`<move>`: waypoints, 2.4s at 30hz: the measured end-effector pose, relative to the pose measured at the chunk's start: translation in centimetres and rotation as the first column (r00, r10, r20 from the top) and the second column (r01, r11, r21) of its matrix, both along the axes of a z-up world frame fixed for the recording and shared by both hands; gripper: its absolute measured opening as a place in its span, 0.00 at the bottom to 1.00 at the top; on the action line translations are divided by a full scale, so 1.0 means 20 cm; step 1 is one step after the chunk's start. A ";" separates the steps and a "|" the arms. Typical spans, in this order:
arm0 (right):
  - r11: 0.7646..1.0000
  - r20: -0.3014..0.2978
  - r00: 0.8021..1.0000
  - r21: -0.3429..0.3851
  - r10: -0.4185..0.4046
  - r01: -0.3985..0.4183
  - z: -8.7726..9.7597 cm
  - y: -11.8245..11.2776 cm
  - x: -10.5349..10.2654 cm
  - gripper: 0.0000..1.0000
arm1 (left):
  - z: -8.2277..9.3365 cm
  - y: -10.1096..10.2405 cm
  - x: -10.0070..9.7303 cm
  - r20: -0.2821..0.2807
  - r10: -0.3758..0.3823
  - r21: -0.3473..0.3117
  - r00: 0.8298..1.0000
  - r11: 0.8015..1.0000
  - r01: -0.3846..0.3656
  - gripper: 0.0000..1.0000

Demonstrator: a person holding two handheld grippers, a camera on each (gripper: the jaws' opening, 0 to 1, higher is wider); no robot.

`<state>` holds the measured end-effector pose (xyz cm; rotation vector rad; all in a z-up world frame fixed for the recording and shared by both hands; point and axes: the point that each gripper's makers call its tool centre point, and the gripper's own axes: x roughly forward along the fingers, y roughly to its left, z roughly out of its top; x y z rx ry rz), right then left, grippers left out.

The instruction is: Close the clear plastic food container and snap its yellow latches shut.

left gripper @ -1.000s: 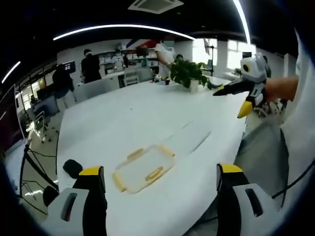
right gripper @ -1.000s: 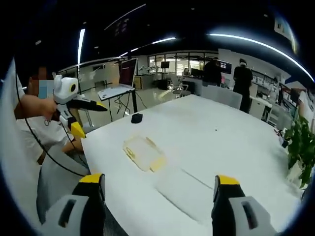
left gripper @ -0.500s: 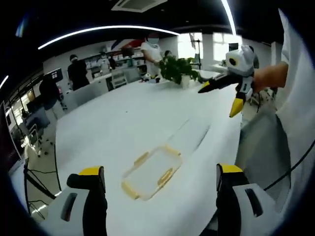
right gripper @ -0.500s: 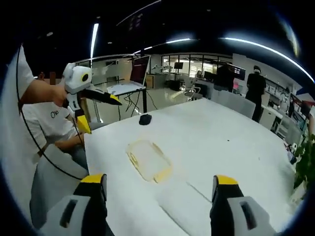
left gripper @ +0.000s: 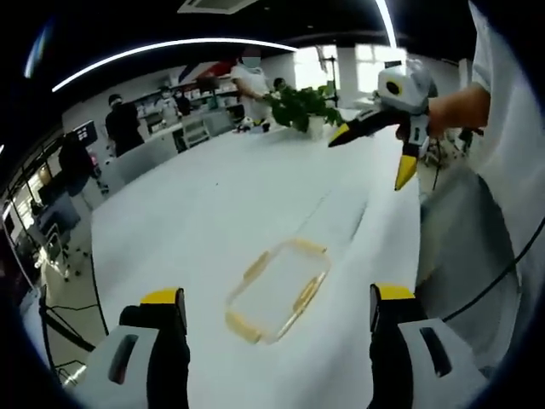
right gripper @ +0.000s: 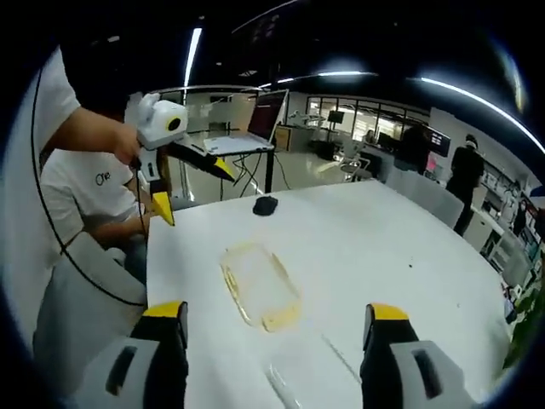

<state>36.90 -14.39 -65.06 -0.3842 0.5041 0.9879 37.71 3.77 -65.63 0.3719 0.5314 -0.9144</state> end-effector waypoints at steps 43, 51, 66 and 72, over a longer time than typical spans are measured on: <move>0.967 -0.047 0.985 -0.185 0.168 -0.174 -0.38 0.16 0.13 0.71 | -0.36 0.07 0.14 -0.071 -0.342 0.177 0.937 0.920 0.350 0.73; 0.926 -0.040 0.969 -0.286 0.245 -0.246 -0.47 0.16 0.14 0.66 | -0.43 0.09 0.15 -0.085 -0.395 0.232 0.915 0.885 0.403 0.70; 0.900 -0.074 0.958 -0.329 0.276 -0.285 -0.56 0.17 0.19 0.57 | -0.53 0.14 0.22 -0.118 -0.442 0.267 0.889 0.849 0.457 0.62; 0.888 -0.096 0.953 -0.346 0.289 -0.304 -0.61 0.16 0.21 0.53 | -0.55 0.13 0.24 -0.127 -0.454 0.263 0.882 0.842 0.471 0.61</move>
